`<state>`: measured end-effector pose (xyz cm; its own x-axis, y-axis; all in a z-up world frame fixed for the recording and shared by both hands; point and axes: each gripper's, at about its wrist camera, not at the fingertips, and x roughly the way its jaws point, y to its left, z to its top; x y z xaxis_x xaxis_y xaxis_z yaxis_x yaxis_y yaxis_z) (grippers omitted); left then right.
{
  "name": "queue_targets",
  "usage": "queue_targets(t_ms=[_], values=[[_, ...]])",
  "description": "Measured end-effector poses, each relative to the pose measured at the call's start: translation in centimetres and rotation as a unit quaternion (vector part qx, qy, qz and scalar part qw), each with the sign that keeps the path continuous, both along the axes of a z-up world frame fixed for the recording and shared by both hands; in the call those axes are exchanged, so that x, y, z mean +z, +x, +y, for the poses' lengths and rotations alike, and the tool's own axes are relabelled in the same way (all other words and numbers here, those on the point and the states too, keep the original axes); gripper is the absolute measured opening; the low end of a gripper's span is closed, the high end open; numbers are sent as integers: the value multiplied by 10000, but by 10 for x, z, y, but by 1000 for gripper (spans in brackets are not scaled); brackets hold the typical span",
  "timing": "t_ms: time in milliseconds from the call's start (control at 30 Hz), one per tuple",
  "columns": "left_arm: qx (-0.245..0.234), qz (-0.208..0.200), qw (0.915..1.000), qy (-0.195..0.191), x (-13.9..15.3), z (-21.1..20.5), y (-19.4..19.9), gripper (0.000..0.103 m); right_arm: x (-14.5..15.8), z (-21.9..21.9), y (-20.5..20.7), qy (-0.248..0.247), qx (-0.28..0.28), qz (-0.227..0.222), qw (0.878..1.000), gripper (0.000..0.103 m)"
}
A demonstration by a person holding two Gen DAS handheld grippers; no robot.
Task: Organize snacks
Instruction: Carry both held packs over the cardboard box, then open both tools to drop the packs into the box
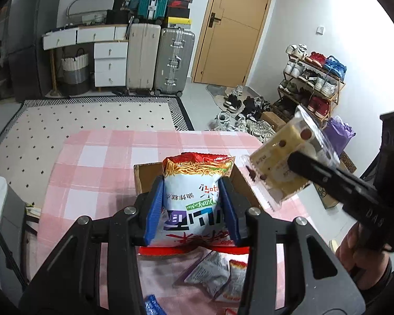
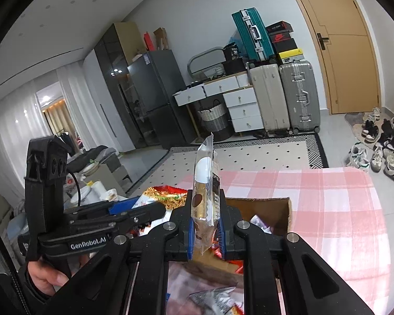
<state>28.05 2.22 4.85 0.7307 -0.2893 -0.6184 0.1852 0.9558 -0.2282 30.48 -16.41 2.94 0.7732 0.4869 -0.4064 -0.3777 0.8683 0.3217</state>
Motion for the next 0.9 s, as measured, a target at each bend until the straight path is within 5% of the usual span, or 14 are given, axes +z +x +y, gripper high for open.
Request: queue_targets(t_ms=[600,767,833,900], values=[[-44,327,9994,38,-31,-23,102,40,-40,-1,63,-236,-169,522,9982,14],[22,413,9991,-17,-45,-20,118,53,-50,-5,72,-190,-233,624,9976,24],[32,391,9992,1,-47,-18,119,75,-51,-7,71,-173,-270,619,9976,33],[100,319,9994,129,-48,-16,117,77,-50,-9,70,-168,-276,569,9979,33]])
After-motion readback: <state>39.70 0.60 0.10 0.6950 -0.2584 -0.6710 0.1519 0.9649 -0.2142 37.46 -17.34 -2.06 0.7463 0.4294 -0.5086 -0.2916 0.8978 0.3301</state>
